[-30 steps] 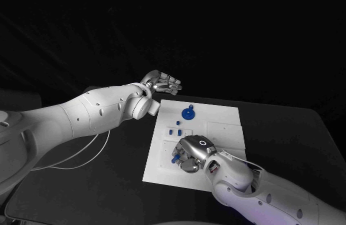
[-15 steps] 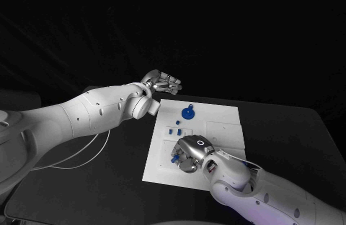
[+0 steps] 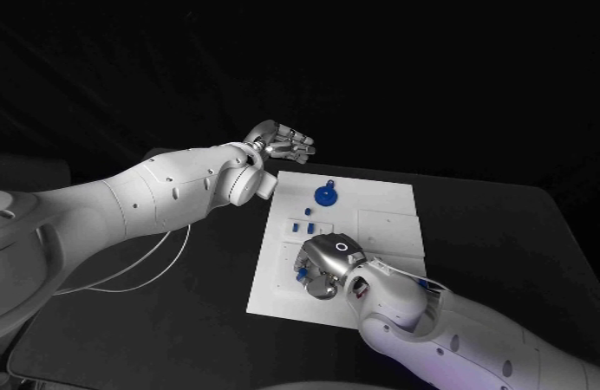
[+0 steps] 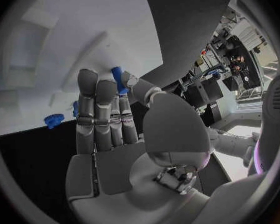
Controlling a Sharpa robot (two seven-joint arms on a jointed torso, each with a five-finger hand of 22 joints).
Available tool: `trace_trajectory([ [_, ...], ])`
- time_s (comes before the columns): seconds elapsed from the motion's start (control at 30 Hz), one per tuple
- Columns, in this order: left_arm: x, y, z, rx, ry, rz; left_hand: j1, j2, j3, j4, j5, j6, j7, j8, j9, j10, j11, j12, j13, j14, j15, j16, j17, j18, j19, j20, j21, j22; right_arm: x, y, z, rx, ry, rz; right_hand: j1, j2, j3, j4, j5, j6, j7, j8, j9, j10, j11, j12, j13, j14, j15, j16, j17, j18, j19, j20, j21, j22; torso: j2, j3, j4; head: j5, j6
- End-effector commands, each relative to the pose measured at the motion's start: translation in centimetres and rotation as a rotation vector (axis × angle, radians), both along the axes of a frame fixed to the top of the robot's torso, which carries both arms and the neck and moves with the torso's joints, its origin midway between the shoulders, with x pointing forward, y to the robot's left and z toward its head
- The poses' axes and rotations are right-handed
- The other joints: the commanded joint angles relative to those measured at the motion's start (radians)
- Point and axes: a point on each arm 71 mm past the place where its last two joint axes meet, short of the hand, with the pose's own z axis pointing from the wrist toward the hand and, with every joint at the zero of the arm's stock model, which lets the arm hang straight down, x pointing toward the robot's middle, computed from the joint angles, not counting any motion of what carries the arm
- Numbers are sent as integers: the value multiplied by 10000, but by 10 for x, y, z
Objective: Assemble the parts on the task board
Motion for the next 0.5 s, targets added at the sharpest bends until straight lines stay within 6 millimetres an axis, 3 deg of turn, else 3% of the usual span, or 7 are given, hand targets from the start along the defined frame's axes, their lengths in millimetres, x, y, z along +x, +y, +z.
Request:
trace_trajectory([
  [0.03, 0, -3, 0, -56, 32, -163, -21, -12, 4, 35, -3, -73, 21, -10, 8, -90, -7, -15, -1, -81, -21, -27, 13, -88, 73, 23, -16, -9, -3, 4, -2, -342, 49, 153, -6, 93, 43, 16, 19, 57, 12, 70, 19, 95, -50, 37, 16, -38, -63, -38, 15, 148, 340, -55, 31, 8, 0, 1, -5, 2, -11],
  [0.37, 0, -3, 0, -53, 53, -172, -21, -12, 4, 35, -3, -73, 21, -10, 8, -90, -7, -15, -1, -81, -21, -27, 13, -88, 73, 23, -16, -9, -4, 4, -11, -722, 353, 204, -27, 83, -12, 11, 17, -12, 39, 57, -2, 15, -25, 25, 10, -85, -44, -88, 12, 146, 296, -43, -233, -27, 3, 14, -15, 10, -35],
  [0.5, 0, -4, 0, -54, 66, -184, -30, -10, -2, 57, -1, -79, 23, -10, 8, -97, -4, -14, 0, -89, -18, -26, 14, -89, 82, 28, -16, -64, -5, 3, -13, -692, 532, 225, -90, -48, -514, 123, 80, -218, 80, 60, -47, -276, 42, 32, 10, -103, 15, -124, -52, 182, 267, 32, -408, -99, 2, 20, -16, 14, -54],
])
